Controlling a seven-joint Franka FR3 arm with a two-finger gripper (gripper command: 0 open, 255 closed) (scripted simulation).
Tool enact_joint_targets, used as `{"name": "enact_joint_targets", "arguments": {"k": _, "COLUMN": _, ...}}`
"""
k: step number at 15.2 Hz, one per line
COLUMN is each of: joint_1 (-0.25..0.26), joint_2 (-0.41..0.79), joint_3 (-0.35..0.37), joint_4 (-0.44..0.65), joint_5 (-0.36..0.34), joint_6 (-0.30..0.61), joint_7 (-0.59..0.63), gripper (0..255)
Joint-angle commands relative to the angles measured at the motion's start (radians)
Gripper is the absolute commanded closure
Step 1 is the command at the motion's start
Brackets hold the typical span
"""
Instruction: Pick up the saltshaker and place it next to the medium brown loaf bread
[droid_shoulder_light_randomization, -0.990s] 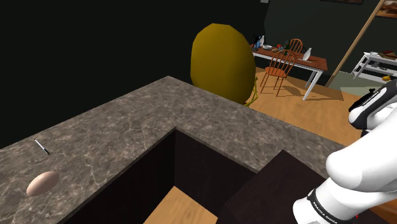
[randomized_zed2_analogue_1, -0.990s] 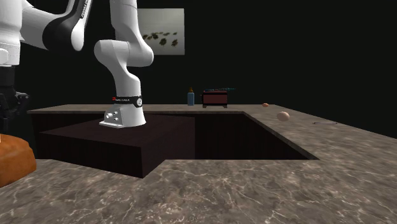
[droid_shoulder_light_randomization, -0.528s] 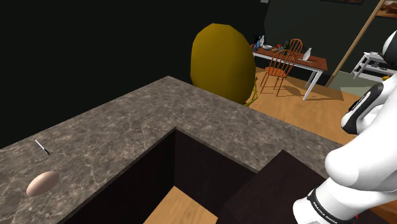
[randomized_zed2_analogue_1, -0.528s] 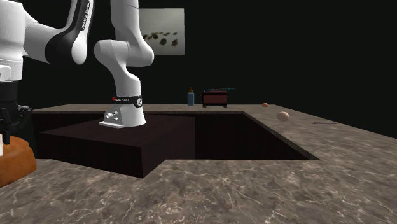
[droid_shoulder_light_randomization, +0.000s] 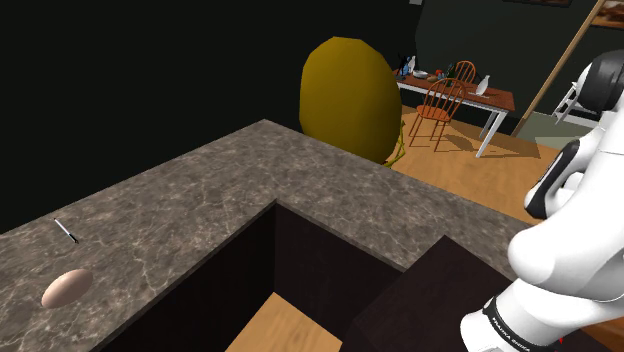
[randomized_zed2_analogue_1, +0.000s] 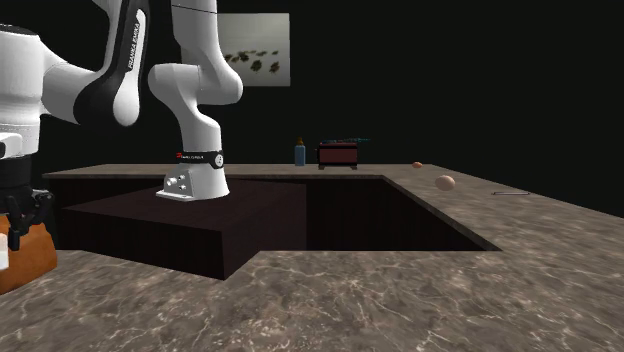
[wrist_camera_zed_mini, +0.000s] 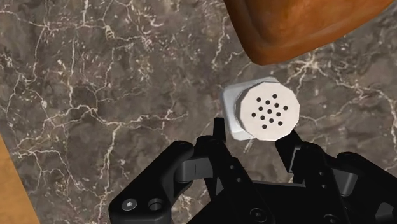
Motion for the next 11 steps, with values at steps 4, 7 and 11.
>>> {"name": "enact_joint_targets", "arguments": {"k": 4, "joint_1": -0.079, "joint_2": 0.086, "joint_3": 0.093, "joint_4": 0.018, "joint_5": 0.052, "joint_6": 0.070, "joint_7": -0.020, "gripper": 255}}
{"name": "enact_joint_targets", "arguments": {"k": 7, "joint_1": -0.119, "joint_2": 0.134, "joint_3": 0.139, "joint_4": 0.032, "joint_5": 0.072, "joint_6": 0.106, "joint_7": -0.023, "gripper": 255}}
{"name": "enact_joint_targets", "arguments": {"k": 11, "joint_1": -0.149, "joint_2": 0.175, "joint_3": 0.174, "joint_4": 0.046, "joint_5": 0.085, "joint_6": 0.135, "joint_7": -0.024, "gripper": 255}}
